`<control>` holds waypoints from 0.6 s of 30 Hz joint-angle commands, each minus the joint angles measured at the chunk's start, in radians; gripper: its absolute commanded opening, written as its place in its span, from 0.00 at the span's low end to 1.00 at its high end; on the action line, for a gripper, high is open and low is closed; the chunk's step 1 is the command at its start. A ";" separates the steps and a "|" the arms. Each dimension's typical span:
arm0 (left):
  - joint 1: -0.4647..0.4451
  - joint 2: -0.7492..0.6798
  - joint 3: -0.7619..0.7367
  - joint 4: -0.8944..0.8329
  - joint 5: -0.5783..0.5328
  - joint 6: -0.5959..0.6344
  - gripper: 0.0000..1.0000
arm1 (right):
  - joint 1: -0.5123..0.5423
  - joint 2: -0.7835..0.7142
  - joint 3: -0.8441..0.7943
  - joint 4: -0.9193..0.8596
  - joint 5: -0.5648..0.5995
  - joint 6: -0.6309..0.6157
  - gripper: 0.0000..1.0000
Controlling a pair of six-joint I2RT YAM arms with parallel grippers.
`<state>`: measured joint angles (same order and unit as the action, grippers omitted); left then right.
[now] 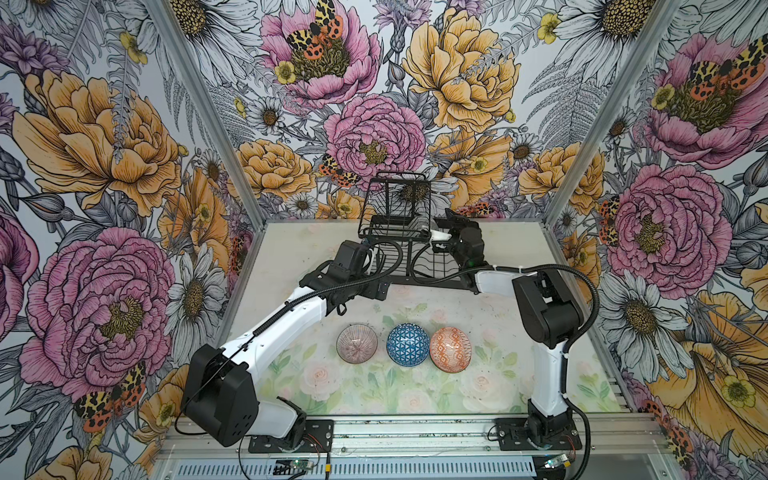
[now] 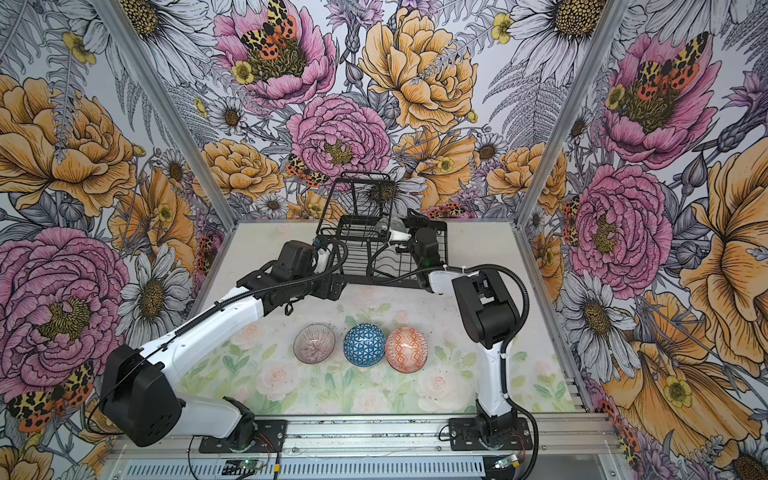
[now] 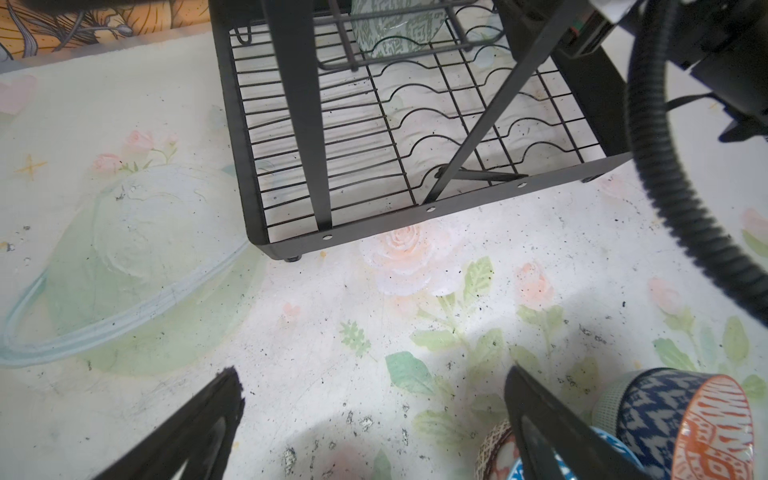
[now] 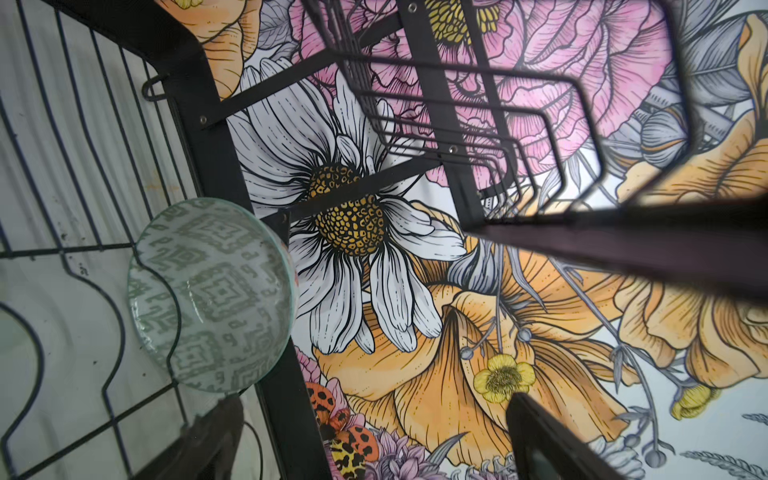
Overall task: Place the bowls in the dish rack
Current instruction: 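Lower the pale green bowl into a rack slot and open the right gripper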
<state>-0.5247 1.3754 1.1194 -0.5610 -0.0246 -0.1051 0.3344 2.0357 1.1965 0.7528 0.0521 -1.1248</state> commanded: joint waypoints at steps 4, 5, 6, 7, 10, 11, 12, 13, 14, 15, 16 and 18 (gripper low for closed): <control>0.009 -0.065 -0.042 0.011 0.023 -0.020 0.99 | 0.010 -0.165 -0.162 0.016 0.088 0.129 1.00; 0.008 -0.069 -0.046 0.011 0.025 -0.024 0.99 | 0.013 -0.188 -0.181 0.010 0.095 0.146 0.99; 0.007 -0.073 -0.048 0.010 0.025 -0.025 0.99 | 0.017 -0.215 -0.202 -0.003 0.103 0.159 1.00; 0.005 -0.076 -0.050 0.011 0.025 -0.027 0.99 | 0.021 -0.242 -0.221 -0.016 0.117 0.173 0.99; -0.006 -0.084 -0.051 0.007 0.020 -0.030 0.99 | 0.033 -0.331 -0.275 -0.077 0.151 0.227 0.99; -0.010 -0.085 -0.051 0.004 0.017 -0.030 0.99 | 0.038 -0.361 -0.289 -0.102 0.159 0.245 1.00; -0.017 -0.086 -0.049 -0.001 0.011 -0.031 0.99 | 0.044 -0.394 -0.309 -0.124 0.164 0.262 1.00; -0.023 -0.089 -0.049 -0.005 0.004 -0.031 0.99 | 0.050 -0.427 -0.325 -0.155 0.169 0.278 1.00; -0.028 -0.091 -0.047 -0.009 0.001 -0.031 0.99 | 0.056 -0.454 -0.336 -0.188 0.177 0.293 0.99; -0.035 -0.093 -0.046 -0.013 -0.005 -0.031 0.99 | 0.065 -0.486 -0.345 -0.225 0.197 0.316 1.00; -0.041 -0.096 -0.046 -0.018 -0.011 -0.033 0.99 | 0.074 -0.517 -0.351 -0.268 0.216 0.343 1.00; -0.052 -0.101 -0.045 -0.030 -0.020 -0.036 0.99 | 0.092 -0.578 -0.350 -0.378 0.249 0.418 0.99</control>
<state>-0.5606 1.3033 1.0779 -0.5735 -0.0257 -0.1246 0.4030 1.5295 0.8555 0.5388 0.2321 -0.8394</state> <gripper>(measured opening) 0.987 0.995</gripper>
